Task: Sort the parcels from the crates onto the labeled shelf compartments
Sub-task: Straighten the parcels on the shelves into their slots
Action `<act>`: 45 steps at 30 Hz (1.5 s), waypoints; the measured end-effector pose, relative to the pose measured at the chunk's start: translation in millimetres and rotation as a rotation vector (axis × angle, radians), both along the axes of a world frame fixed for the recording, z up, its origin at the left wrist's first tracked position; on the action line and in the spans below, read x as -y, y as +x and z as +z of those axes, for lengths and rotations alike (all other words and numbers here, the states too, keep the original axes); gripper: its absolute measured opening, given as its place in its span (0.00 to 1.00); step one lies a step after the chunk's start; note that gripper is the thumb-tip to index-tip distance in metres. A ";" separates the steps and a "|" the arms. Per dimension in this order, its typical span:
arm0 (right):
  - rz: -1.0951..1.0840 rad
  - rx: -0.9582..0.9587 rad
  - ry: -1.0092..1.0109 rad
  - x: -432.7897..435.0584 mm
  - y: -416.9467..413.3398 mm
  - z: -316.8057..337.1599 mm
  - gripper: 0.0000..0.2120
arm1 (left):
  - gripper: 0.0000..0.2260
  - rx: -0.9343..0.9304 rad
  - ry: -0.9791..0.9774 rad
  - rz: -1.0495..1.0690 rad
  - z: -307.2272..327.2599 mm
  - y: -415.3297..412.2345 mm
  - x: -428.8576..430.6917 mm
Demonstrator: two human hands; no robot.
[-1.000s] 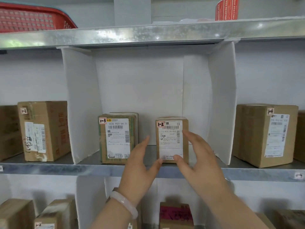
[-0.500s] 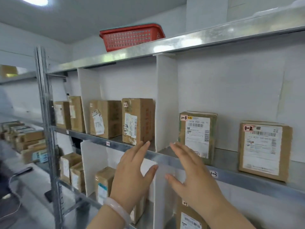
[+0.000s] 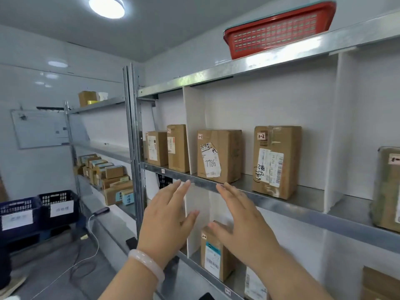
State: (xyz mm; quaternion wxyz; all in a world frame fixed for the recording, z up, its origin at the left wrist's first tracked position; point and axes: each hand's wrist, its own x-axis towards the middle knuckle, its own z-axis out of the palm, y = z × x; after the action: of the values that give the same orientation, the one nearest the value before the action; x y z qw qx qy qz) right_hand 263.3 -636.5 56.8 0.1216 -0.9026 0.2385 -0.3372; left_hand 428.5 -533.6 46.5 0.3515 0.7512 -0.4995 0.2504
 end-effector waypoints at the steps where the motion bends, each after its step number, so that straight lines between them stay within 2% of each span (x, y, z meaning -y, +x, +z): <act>1: 0.007 0.004 0.003 -2.7 16.3 -3.0 0.38 | 0.30 0.009 0.010 0.012 -1.6 14.8 -3.5; 12: 0.094 0.024 0.023 5.3 151.9 -19.0 0.35 | 0.30 -0.055 0.041 0.045 -26.1 138.5 -1.7; 22: 0.162 0.110 0.004 75.6 258.2 -11.8 0.35 | 0.30 -0.112 -0.038 0.074 -15.2 231.2 74.5; 31: 0.198 0.098 -0.027 128.7 335.9 -10.7 0.35 | 0.30 -0.205 -0.104 0.075 -17.2 301.8 123.5; 35: 0.181 0.084 -0.079 144.8 363.3 -12.5 0.35 | 0.30 -0.250 -0.154 0.042 -13.6 333.3 149.7; 41: 0.144 0.044 -0.090 151.3 414.8 -3.2 0.33 | 0.28 -0.343 -0.217 -0.120 -12.7 395.8 198.4; 45: 0.075 0.153 -0.041 164.6 454.7 13.4 0.32 | 0.29 -0.356 -0.257 -0.197 3.2 447.8 227.0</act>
State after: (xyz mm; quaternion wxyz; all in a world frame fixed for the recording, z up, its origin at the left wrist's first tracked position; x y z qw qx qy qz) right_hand 718.0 -801.1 70.2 0.1333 -0.8849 0.1875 -0.4050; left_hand 876.3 -760.6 49.7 0.5495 0.6803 -0.4644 0.1403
